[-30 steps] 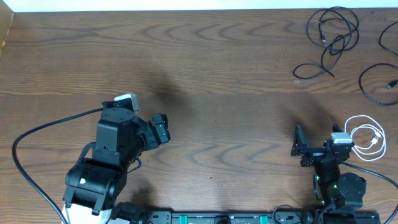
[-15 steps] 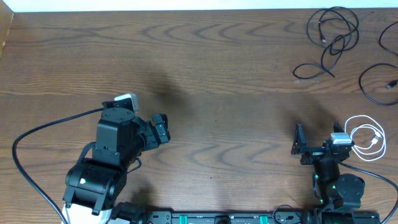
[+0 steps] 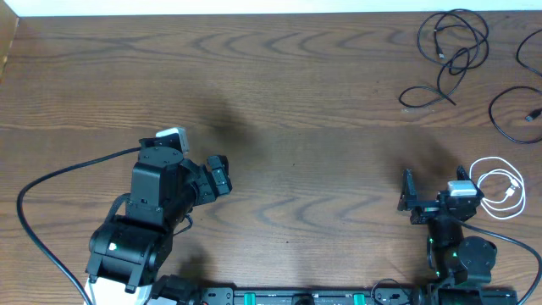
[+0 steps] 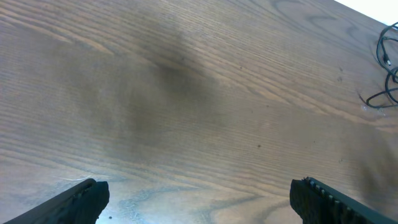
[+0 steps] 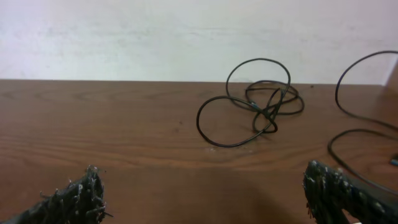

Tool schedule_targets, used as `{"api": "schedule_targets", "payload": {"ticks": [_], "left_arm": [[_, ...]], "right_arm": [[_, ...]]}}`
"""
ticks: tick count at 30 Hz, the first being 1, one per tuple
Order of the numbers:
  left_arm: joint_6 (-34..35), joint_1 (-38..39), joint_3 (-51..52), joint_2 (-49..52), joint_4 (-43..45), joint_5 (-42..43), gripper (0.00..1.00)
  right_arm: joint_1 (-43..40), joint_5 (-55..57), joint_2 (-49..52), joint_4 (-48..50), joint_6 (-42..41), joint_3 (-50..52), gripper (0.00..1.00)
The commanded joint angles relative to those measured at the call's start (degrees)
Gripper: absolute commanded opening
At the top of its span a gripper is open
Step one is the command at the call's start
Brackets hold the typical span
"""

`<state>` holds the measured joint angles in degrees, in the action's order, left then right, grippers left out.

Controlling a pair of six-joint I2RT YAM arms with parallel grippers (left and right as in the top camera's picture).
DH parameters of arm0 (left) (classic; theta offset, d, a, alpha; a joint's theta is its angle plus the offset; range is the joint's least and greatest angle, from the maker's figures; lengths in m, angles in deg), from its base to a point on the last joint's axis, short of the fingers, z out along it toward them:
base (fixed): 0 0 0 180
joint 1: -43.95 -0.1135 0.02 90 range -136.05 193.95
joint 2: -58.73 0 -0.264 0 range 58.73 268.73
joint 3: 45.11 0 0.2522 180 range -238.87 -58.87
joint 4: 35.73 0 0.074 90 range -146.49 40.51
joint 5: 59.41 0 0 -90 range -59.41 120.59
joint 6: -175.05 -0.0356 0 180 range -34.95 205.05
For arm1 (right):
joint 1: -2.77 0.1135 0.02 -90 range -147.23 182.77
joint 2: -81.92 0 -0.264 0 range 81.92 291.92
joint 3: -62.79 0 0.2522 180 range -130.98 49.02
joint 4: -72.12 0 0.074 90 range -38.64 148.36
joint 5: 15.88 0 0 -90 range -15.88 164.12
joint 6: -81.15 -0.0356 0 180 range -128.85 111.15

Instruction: Untangle cables

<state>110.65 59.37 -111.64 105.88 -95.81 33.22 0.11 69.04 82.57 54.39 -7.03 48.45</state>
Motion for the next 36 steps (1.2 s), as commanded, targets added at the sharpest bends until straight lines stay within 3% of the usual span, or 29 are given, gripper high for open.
{"api": "schedule_targets", "payload": {"ticks": [1,36], "left_arm": [[-0.5,-0.2,-0.3,-0.1,-0.1,-0.7,0.98],[-0.5,-0.3,2.3,-3.6,-0.1,-0.7,0.98]], "right_arm": [[0.3,1.0,-0.4,-0.1,3.6,0.3,0.99],[1.6,2.1,-0.3,-0.1,3.6,0.3,0.99]]}}
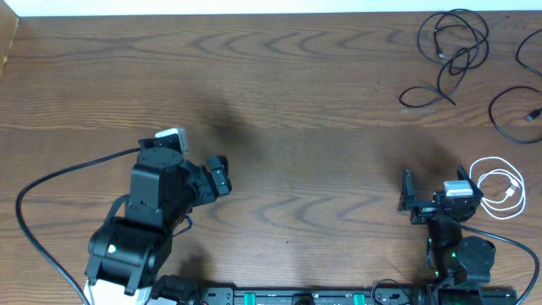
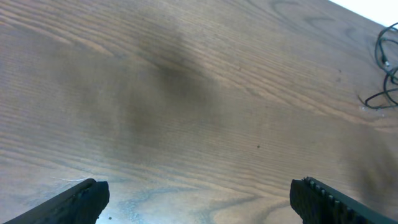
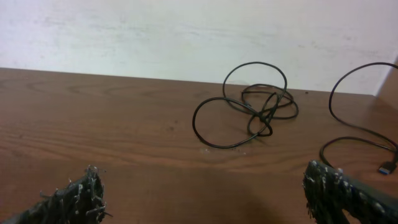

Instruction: Untangle cables

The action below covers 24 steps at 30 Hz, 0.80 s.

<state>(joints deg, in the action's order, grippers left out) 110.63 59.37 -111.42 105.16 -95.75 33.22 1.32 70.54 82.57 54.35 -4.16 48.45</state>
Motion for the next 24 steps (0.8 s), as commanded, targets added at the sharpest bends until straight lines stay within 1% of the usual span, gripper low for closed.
{"api": "schedule_targets", "payload": {"ticks": [1,4,7,8,11,15,17,18,19,24], "left_arm": [[-0.5,-0.3,2.8,-3.8,-0.2,-0.7,0.98],[-0.3,-0.3,5.8,-8.6,-0.1,-3.4,0.98],[0.0,-1.5,9.9,-14.7,0.4,-3.5,0.98],[0.2,-3.2,12.5,-18.6,1.2,-3.2,0.98],[-0.1,-6.0,16.7,-26.0,1.5,-3.1,0.98],[-2.3,-7.8,21.3,-36.3,2.0,-3.1,0.98],[-3.2,-9.4,23.1,-40.7,3.2,-1.8,0.98],[-4.8,-11.4,24.2,-42.9,4.3,0.9,0.98],[-7.2,-13.4,25.4,-44.2,5.5,3.8,0.98],[-9.4,-14.2,28.6,-46.4,8.5,4.2,0.98]], "right_arm": [[0.4,0.6,-0.3,-0.1,0.7,0.3,0.99],[0.4,0.6,-0.3,-0.1,0.7,0.3,0.99],[0.4,0.6,-0.3,-0.1,0.7,0.3,0.99],[0.4,0.6,-0.3,-0.1,0.7,0.3,0.99],[0.4,0.6,-0.3,-0.1,0.7,0.3,0.99],[0.4,0.6,-0.3,-0.1,0.7,0.3,0.99],[0.4,0.6,-0.3,-0.1,0.7,0.3,0.99],[0.4,0.6,-0.3,-0.1,0.7,0.3,0.99],[0.4,0.6,-0.3,-0.1,0.7,0.3,0.99],[0.4,0.6,-0.3,-0.1,0.7,0.3,0.99]]}}
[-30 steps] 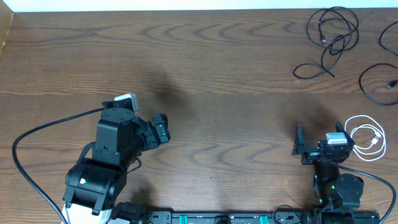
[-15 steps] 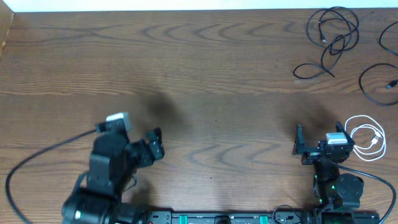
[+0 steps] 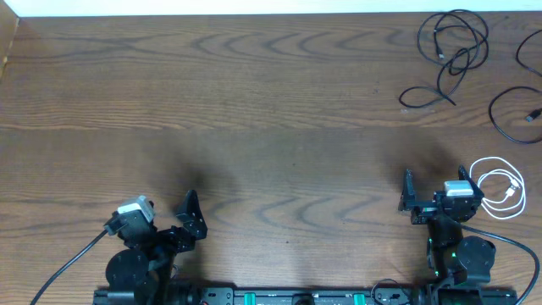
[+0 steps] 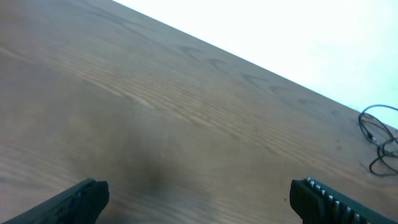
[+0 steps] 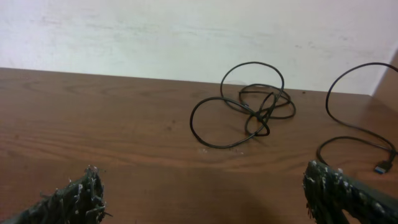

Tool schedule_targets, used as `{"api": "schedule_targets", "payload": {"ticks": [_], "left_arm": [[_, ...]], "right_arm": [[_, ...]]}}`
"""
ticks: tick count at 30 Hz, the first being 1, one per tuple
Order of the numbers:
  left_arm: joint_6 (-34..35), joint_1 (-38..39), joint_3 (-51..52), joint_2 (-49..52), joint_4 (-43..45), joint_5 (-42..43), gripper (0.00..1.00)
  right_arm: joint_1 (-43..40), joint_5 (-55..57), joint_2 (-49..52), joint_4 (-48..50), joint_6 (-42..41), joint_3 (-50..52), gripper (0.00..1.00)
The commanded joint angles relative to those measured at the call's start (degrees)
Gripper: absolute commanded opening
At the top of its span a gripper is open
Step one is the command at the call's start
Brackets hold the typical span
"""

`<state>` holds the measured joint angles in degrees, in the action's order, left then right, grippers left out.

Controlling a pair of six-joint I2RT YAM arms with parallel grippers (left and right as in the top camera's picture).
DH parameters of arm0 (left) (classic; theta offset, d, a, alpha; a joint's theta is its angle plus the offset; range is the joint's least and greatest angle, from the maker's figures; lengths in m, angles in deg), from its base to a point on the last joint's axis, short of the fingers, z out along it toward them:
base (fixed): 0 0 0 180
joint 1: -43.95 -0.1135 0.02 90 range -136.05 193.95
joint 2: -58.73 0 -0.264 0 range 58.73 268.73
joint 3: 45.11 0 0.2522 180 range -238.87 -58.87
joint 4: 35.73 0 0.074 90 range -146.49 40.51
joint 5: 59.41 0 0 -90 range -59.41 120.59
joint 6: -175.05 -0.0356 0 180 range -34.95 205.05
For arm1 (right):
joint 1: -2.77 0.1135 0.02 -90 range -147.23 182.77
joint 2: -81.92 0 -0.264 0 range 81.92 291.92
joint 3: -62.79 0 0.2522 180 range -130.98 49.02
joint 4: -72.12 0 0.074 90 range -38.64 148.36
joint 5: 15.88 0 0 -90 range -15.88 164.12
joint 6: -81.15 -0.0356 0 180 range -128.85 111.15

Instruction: Untangle cables

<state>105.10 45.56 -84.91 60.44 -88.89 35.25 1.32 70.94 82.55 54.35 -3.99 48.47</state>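
A tangled black cable (image 3: pixel 453 51) lies at the far right of the table, also seen in the right wrist view (image 5: pixel 249 106) and at the edge of the left wrist view (image 4: pixel 379 140). A second black cable (image 3: pixel 515 112) curls at the right edge. A coiled white cable (image 3: pixel 500 188) lies just right of my right gripper (image 3: pixel 409 202). That gripper (image 5: pixel 205 199) is open over bare wood, well short of the cables. My left gripper (image 3: pixel 193 222) sits near the front left edge, open (image 4: pixel 199 199) with nothing between its fingers.
The brown wooden table (image 3: pixel 271 102) ends at a white wall behind (image 5: pixel 155 31). Both arm bases stand along the front edge, with a black rail (image 3: pixel 296 296) between them. A black supply cable runs off the left arm at the front left.
My left arm was stretched over the left-middle of the table and is now drawn back low at the front edge; its view now reaches the far wall. The right arm is unchanged.
At both earlier moments my left arm stood raised over the left-middle table, gripper open, looking down at bare wood, and my right gripper stayed open facing the black cable. Now the left arm is folded back; no cable has moved.
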Motion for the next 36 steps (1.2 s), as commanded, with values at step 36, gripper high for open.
{"api": "schedule_targets", "payload": {"ticks": [36], "left_arm": [[-25.2,1.6,25.8,-1.7,36.0,5.4,0.98]], "right_arm": [[0.4,0.2,-0.3,-0.1,0.5,0.2,0.99]]}}
